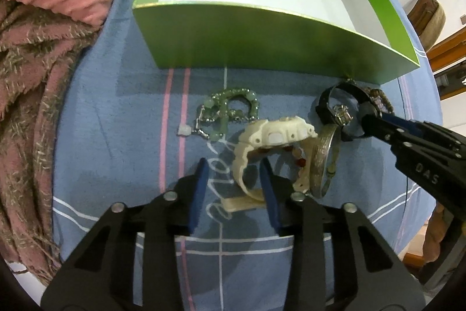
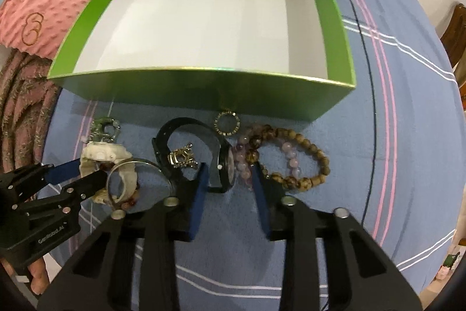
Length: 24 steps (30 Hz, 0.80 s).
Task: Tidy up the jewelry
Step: 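Grasp the white watch with the left tool while the right tool grasps the black watch, then carry both watches into the green box and open both tools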
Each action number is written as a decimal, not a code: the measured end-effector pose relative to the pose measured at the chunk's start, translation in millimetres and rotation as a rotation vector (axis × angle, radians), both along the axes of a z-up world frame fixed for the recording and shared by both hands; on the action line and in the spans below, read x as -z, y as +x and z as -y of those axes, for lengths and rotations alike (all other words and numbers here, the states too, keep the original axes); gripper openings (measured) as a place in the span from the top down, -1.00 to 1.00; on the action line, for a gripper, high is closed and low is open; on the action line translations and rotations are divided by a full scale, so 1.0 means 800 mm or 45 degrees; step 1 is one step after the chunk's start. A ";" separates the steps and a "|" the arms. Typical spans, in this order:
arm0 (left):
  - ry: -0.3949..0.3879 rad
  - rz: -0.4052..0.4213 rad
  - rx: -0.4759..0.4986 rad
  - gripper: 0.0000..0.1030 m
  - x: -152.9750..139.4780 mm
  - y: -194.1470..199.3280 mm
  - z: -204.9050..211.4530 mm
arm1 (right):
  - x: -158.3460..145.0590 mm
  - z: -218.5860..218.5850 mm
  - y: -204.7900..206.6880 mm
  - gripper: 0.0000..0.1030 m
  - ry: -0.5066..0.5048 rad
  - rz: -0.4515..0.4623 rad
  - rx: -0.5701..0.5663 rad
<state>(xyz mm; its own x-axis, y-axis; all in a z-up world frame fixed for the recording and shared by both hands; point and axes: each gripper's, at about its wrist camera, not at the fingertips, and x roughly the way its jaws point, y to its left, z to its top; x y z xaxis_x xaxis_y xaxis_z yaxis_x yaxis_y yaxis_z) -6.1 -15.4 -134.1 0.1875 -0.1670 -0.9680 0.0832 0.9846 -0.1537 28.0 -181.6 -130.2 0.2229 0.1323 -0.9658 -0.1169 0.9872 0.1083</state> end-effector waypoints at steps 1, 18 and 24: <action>0.005 0.004 0.003 0.43 0.002 0.001 0.003 | 0.002 -0.001 0.001 0.59 0.007 0.001 0.000; -0.037 0.093 0.003 0.75 -0.056 -0.027 -0.021 | -0.023 0.022 -0.021 0.78 0.062 0.055 0.022; -0.045 0.105 -0.006 0.75 -0.065 -0.029 -0.037 | -0.023 0.010 -0.032 0.78 0.072 0.042 0.009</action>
<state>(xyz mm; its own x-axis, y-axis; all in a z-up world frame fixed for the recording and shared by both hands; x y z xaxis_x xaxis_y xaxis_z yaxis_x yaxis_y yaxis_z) -29.0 13.9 -82.3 0.2671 -0.2001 -0.9427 0.0927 0.9790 -0.1815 2.7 -189.9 -111.6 0.2558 0.1843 -0.9490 -0.1140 0.9806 0.1597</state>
